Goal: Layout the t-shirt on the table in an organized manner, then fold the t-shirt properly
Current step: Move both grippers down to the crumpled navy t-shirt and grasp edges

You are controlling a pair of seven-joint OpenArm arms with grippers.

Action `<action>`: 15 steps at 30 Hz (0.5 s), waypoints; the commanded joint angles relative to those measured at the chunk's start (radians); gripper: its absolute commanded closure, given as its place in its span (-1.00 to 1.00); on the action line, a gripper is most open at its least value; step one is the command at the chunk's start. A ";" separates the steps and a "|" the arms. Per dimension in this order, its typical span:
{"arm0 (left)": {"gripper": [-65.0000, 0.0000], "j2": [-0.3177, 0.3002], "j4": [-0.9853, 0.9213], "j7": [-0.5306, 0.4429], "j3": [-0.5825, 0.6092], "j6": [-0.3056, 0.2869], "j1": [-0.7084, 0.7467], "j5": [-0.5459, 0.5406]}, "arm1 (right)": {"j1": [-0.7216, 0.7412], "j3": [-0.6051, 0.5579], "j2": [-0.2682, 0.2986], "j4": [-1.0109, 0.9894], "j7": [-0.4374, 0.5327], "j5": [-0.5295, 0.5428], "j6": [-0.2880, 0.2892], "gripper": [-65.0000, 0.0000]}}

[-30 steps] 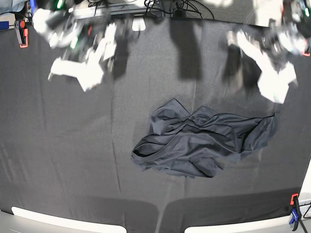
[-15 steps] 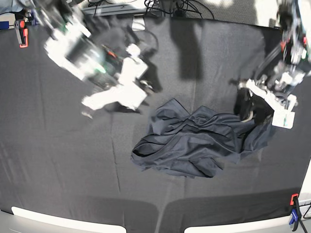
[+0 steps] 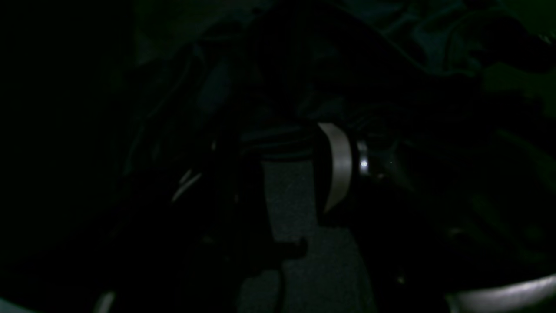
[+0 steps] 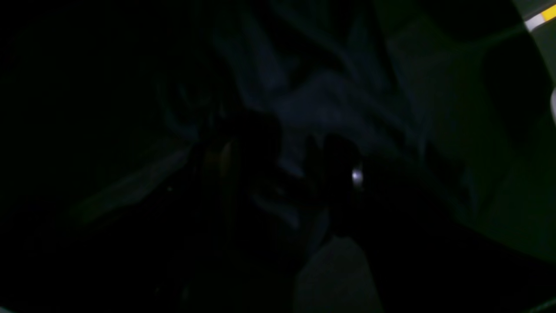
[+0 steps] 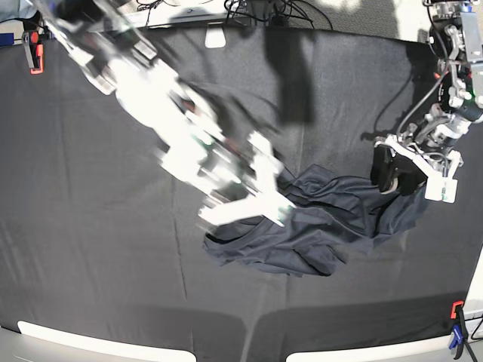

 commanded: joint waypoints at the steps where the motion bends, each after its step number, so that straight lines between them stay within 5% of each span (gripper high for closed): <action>1: 0.20 -0.011 0.016 -0.030 -0.006 -0.003 -0.010 -0.013 | 0.035 0.005 -0.022 -0.003 0.023 -0.026 -0.004 0.07; 9: 0.20 -0.011 0.016 -0.030 -0.006 -0.003 -0.008 -0.013 | 0.075 0.005 -0.099 -0.060 0.032 -0.040 0.025 0.11; 15: 0.20 -0.011 0.016 -0.030 -0.006 -0.002 -0.008 -0.013 | 0.072 0.005 -0.101 -0.060 0.006 -0.040 0.025 0.88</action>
